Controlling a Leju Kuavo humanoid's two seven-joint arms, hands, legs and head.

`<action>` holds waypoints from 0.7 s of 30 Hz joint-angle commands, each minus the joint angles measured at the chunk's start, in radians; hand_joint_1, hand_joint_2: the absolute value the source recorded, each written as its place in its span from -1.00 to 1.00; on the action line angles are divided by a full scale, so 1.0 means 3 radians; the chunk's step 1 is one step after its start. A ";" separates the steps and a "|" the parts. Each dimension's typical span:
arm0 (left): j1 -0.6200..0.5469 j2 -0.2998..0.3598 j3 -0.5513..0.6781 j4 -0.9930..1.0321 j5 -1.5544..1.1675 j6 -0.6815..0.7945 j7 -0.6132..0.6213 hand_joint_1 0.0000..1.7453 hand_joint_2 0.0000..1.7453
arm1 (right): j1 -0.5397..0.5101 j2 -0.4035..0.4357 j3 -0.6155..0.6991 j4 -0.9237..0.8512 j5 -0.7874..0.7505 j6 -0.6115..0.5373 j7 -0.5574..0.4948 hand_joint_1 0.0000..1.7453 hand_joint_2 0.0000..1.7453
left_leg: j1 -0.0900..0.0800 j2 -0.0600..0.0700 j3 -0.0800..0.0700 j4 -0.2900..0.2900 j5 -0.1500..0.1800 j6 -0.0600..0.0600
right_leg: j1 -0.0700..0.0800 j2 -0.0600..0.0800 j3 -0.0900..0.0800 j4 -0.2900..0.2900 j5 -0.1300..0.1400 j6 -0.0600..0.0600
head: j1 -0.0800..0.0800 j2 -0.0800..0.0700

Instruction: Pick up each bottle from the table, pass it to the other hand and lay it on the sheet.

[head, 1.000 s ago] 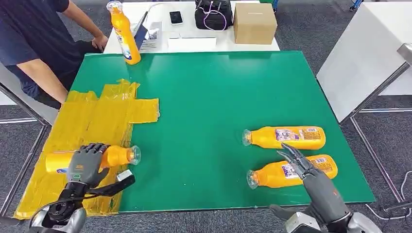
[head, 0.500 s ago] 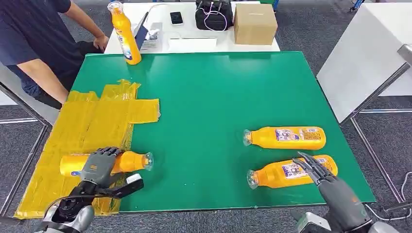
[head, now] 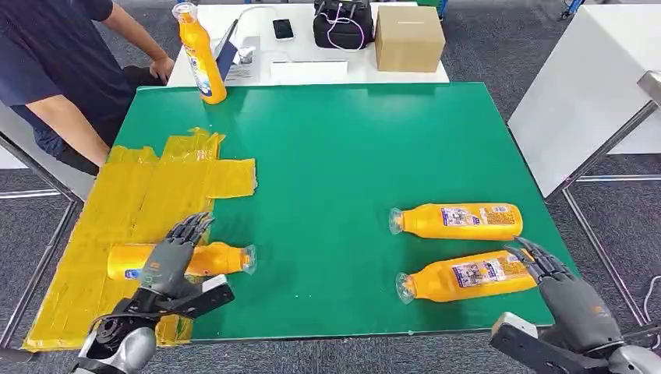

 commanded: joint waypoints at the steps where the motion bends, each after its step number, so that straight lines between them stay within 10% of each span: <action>1: -0.0055 -0.0118 0.0164 -0.0110 0.0082 0.0002 -0.0039 -1.00 -1.00 | -0.0159 0.0241 -0.0114 0.0450 0.0026 0.0072 -0.0044 -1.00 1.00 | 0.0003 0.0001 0.0013 -0.0003 -0.0004 -0.0003 | 0.0004 -0.0001 0.0016 -0.0008 -0.0002 -0.0002 | 0.0000 0.0000; 21: -0.0053 -0.0333 0.0402 -0.0270 0.0707 0.0170 -0.0352 -1.00 -1.00 | -0.0530 0.0263 0.0196 0.0893 0.0262 0.0201 -0.0034 -1.00 1.00 | 0.0003 0.0003 0.0013 -0.0004 -0.0004 -0.0001 | 0.0003 0.0001 0.0016 -0.0007 -0.0002 -0.0002 | 0.0000 0.0000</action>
